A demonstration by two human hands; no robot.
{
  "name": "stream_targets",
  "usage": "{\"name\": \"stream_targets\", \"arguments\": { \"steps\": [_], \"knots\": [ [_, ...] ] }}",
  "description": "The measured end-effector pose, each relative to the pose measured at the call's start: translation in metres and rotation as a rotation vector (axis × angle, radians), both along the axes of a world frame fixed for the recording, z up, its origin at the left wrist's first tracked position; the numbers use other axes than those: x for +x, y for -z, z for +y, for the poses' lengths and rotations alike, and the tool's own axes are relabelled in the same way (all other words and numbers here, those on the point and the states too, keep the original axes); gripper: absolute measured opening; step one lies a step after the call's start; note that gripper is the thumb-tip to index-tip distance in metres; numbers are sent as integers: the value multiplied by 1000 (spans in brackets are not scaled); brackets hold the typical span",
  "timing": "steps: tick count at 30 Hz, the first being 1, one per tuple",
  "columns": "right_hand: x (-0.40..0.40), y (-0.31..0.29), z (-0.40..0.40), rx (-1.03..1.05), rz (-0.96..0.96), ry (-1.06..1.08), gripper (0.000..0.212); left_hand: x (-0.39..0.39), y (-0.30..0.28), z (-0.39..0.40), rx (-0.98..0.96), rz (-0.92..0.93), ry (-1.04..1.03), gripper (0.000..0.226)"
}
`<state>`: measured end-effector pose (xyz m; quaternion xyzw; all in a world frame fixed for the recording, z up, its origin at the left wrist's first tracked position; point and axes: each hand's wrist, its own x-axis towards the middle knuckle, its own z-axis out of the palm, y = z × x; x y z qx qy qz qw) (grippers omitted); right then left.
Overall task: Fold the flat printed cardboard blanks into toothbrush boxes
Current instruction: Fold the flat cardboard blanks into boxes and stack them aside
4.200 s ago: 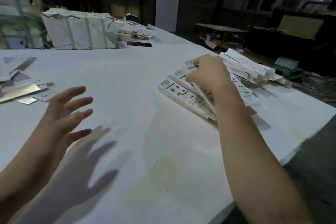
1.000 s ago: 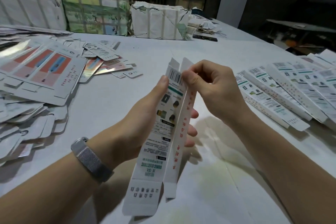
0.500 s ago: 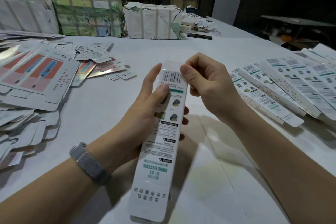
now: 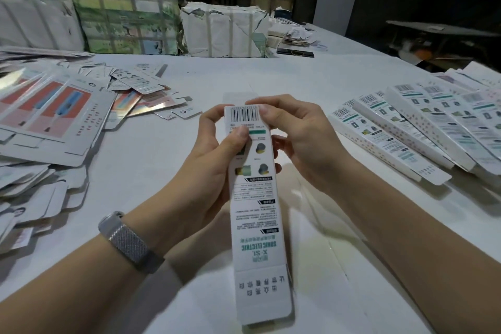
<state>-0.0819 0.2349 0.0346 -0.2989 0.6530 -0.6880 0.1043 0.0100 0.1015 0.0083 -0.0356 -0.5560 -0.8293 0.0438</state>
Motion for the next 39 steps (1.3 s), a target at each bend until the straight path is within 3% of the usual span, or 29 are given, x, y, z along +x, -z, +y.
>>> {"name": "stream_targets", "arguments": {
  "steps": [4,7,15,19,23,31,39],
  "knots": [
    [1,2,0,-58,-97,-42,17,-1,1,0,-28,-2,-5,34],
    [2,2,-2,-183,-221,-113,28,0,1,0,-52,-7,-7,35],
    [-2,-3,2,-234,-207,-109,40,1,2,5,-66,12,-26,51],
    [-4,-2,3,-242,-198,-172,32,0,4,5,-63,27,-38,49],
    [-3,0,2,-184,-140,-114,10,-3,9,6,-98,17,-39,51],
    [-10,-1,4,-34,-176,-133,16,-4,13,9,-147,46,-20,51],
    [-8,-1,4,-62,-143,-82,16,-2,11,8,-144,76,29,53]
  ]
}}
